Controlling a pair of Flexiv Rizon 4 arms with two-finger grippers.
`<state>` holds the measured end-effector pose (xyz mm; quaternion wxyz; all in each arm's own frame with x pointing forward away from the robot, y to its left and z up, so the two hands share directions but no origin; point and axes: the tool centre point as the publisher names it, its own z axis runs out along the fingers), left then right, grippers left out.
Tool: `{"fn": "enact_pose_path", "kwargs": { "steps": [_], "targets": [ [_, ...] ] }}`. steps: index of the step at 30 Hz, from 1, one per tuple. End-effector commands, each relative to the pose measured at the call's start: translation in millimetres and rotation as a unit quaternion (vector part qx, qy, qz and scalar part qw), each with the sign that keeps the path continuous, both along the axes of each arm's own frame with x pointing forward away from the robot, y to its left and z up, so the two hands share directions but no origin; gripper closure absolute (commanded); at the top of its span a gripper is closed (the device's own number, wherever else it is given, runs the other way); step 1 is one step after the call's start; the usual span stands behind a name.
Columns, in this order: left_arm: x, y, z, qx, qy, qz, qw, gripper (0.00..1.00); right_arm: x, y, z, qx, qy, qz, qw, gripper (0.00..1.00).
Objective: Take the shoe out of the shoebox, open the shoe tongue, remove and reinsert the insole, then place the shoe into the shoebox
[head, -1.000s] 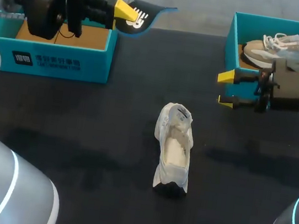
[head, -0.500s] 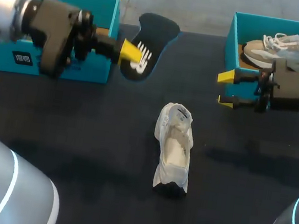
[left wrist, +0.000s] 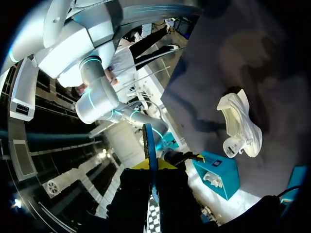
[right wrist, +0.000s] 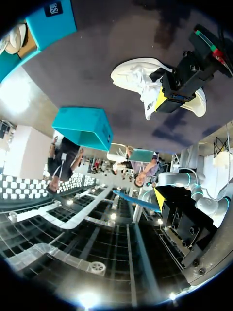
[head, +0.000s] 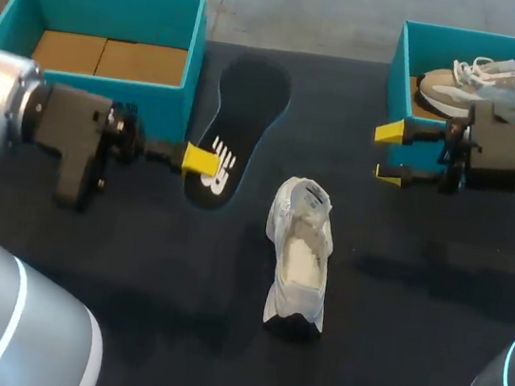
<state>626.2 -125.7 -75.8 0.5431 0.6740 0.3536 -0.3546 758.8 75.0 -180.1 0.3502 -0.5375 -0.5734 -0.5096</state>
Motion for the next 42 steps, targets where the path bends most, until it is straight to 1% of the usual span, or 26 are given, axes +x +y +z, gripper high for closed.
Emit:
{"fn": "enact_pose_path", "kwargs": {
  "steps": [1, 6, 12, 17, 21, 28, 37, 42],
  "targets": [
    [-2.7, -3.4, -10.0, -0.01, -0.011, 0.018, 1.0, 1.0, 0.0, 1.3, -0.1, -0.001, 0.001, -0.001, 1.0, 0.0],
    [3.8, -2.7, -15.9, -0.013, -0.015, 0.016, 1.0, 1.0, 0.0, 1.3, -0.1, -0.001, 0.001, -0.001, 1.0, 0.0],
    [17.0, 0.8, -20.3, -0.015, -0.034, 0.001, 0.999, 1.0, 0.0, 1.3, -0.1, -0.001, 0.001, -0.001, 1.0, 0.0],
    [32.6, 1.3, -27.7, 0.0, -0.062, -0.003, 0.998, 1.0, 0.0, 1.3, -0.1, -0.001, 0.001, -0.001, 1.0, 0.0],
    [47.0, 1.2, -26.0, 0.009, -0.089, -0.001, 0.996, 1.0, 0.0, 1.3, -0.1, -0.001, 0.001, -0.001, 1.0, 0.0],
    [68.3, -3.5, -26.6, 0.015, -0.1, -0.013, 0.995, 1.0, 0.0, 1.3, -0.1, -0.001, 0.001, -0.001, 1.0, 0.0],
    [81.9, -15.9, -40.2, 0.023, -0.09, -0.034, 0.995, 1.0, 0.0, 1.3, -0.1, -0.001, 0.001, -0.001, 1.0, 0.0],
    [87.5, -20.1, -44.6, 0.028, -0.1, -0.033, 0.994, 1.0, 0.0, 1.3, -0.1, -0.001, 0.001, -0.001, 1.0, 0.0]
  ]
}}
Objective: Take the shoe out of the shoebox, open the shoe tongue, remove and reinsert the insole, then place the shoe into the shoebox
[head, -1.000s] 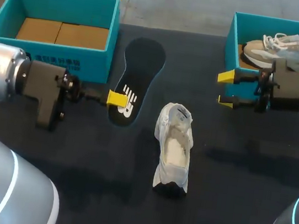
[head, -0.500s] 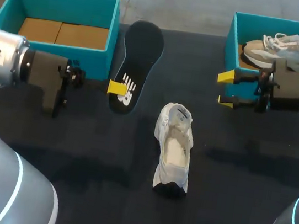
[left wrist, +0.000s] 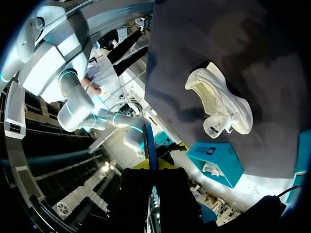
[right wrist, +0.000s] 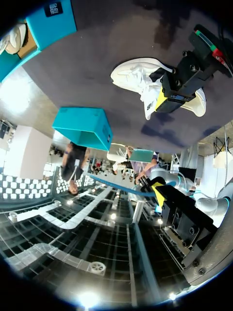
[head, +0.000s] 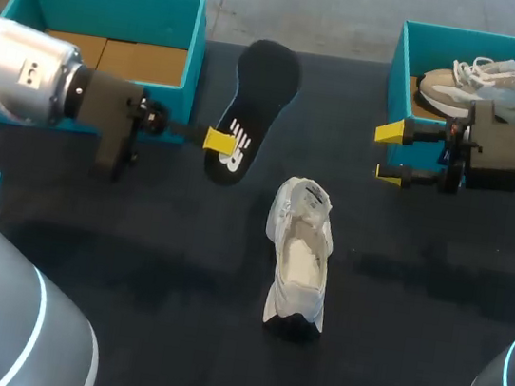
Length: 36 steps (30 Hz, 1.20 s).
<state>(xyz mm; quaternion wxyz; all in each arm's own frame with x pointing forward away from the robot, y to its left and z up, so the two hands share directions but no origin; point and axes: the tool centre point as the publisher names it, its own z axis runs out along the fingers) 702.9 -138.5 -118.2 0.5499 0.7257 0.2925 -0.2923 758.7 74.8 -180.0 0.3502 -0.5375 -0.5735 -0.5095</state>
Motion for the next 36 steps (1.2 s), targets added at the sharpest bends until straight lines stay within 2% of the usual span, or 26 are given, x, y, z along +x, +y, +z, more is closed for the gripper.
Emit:
{"fn": "enact_pose_path", "kwargs": {
  "steps": [1, 12, 36],
  "targets": [
    [11.3, -7.7, -2.4, 0.005, -0.006, -0.008, 1.0, 1.0, 0.1, 1.5, -0.2, -0.001, 0.0, -0.001, 1.0, 0.0],
    [12.8, -15.7, -8.3, -0.015, -0.006, 0.0, 1.0, 1.0, 0.1, 1.5, -0.2, -0.001, 0.0, -0.001, 1.0, 0.0],
    [12.8, -15.7, -8.3, -0.015, -0.006, 0.0, 1.0, 1.0, 0.1, 1.5, -0.2, -0.001, 0.0, -0.001, 1.0, 0.0]
  ]
}}
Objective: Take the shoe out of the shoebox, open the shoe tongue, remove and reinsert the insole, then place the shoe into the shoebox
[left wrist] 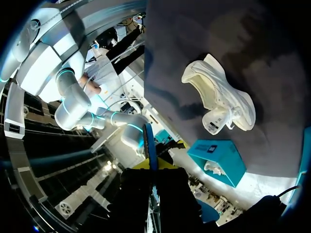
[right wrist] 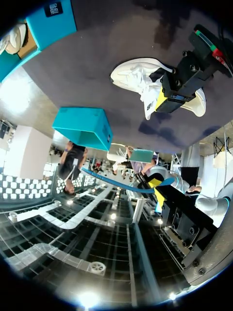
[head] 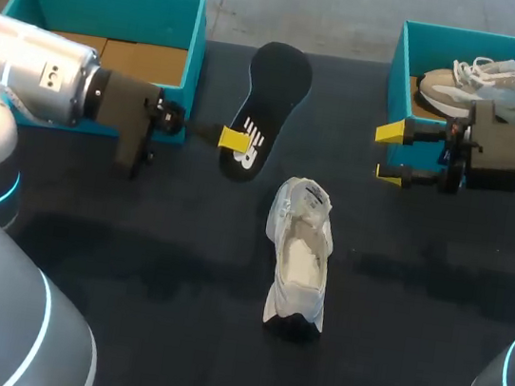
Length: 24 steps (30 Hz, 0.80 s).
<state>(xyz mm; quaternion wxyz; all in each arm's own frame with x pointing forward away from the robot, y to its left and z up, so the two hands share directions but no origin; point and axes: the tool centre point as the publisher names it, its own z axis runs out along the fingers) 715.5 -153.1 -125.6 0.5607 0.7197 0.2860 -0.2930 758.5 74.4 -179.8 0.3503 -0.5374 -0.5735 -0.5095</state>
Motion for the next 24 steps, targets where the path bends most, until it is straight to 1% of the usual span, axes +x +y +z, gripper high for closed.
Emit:
{"fn": "enact_pose_path", "kwargs": {
  "steps": [1, 9, 10, 13, 14, 19, 24],
  "targets": [
    [0.2, -1.1, -0.8, -0.002, -0.001, 0.0, 1.0, 1.0, 0.3, 1.9, -0.4, -0.001, 0.0, -0.001, 1.0, 0.0],
    [0.2, -1.1, -0.8, -0.002, -0.001, 0.0, 1.0, 1.0, 0.3, 1.9, -0.4, -0.001, 0.0, -0.001, 1.0, 0.0],
    [0.2, -1.1, -0.8, -0.002, -0.001, 0.0, 1.0, 1.0, 4.2, 2.5, 2.8, 0.01, 0.01, 0.0, 1.0, 0.0],
    [0.2, -1.1, -0.8, -0.002, -0.001, 0.0, 1.0, 1.0, 9.0, 4.9, 9.3, 0.015, 0.025, -0.006, 1.0, 0.0],
    [0.2, -1.1, -0.8, -0.002, -0.001, 0.0, 1.0, 1.0, 11.3, 7.8, 15.0, 0.02, 0.033, -0.004, 0.999, 0.0],
    [0.2, -1.1, -0.8, -0.002, -0.001, 0.0, 1.0, 1.0, 17.7, 19.2, 26.6, 0.022, 0.057, -0.016, 0.998, 0.0],
    [0.2, -1.1, -0.8, -0.002, -0.001, 0.0, 1.0, 1.0, 26.1, 40.6, 37.6, 0.03, 0.078, -0.014, 0.996, 0.0]
  ]
}}
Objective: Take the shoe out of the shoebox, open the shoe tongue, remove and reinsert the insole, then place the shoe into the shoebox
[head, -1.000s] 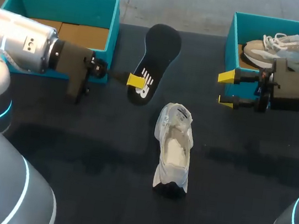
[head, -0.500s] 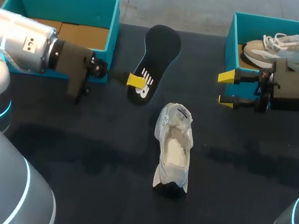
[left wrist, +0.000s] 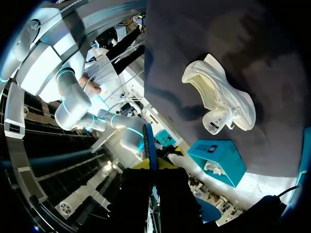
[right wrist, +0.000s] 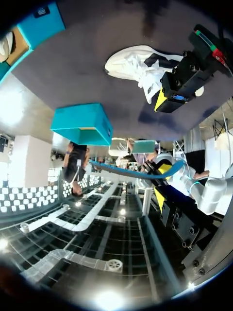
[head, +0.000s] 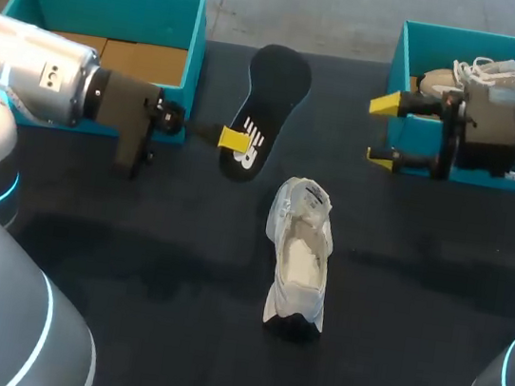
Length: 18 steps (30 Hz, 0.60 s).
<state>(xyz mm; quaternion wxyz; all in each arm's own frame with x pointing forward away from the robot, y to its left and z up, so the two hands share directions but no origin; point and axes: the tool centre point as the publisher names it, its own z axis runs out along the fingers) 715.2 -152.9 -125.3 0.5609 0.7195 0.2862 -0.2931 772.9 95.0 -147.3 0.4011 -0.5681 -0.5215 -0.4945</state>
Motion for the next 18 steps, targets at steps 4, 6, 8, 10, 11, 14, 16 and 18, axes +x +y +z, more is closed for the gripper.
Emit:
{"fn": "enact_pose_path", "kwargs": {
  "steps": [4, 6, 8, 10, 11, 14, 16, 18],
  "targets": [
    [0.5, -1.3, -1.1, -0.001, -0.002, 0.0, 1.0, 1.0, 17.9, 33.4, 11.2, 0.007, 0.013, 0.003, 1.0, 0.0],
    [0.5, -1.3, -1.1, -0.001, -0.002, 0.0, 1.0, 1.0, 23.5, 42.5, 13.2, 0.007, 0.021, 0.001, 1.0, 0.0],
    [0.5, -1.3, -1.1, -0.001, -0.002, 0.0, 1.0, 1.0, 26.8, 48.5, 13.5, 0.002, 0.032, 0.0, 0.999, 0.0],
    [0.5, -1.3, -1.1, -0.001, -0.002, 0.0, 1.0, 1.0, 29.6, 53.3, 14.3, 0.008, 0.039, -0.001, 0.999, 0.0],
    [0.5, -1.3, -1.1, -0.001, -0.002, 0.0, 1.0, 1.0, 30.9, 57.0, 14.5, 0.001, 0.043, -0.001, 0.999, 0.0],
    [0.5, -1.3, -1.1, -0.001, -0.002, 0.0, 1.0, 1.0, 34.5, 62.4, 15.2, 0.005, 0.046, -0.006, 0.999, 0.0],
    [0.5, -1.3, -1.1, -0.001, -0.002, 0.0, 1.0, 1.0, 36.8, 66.3, 16.9, 0.013, 0.044, -0.01, 0.999, 0.0],
    [0.5, -1.3, -1.1, -0.001, -0.002, 0.0, 1.0, 1.0, 37.8, 68.9, 18.3, 0.016, 0.043, -0.011, 0.999, 0.0]
  ]
}}
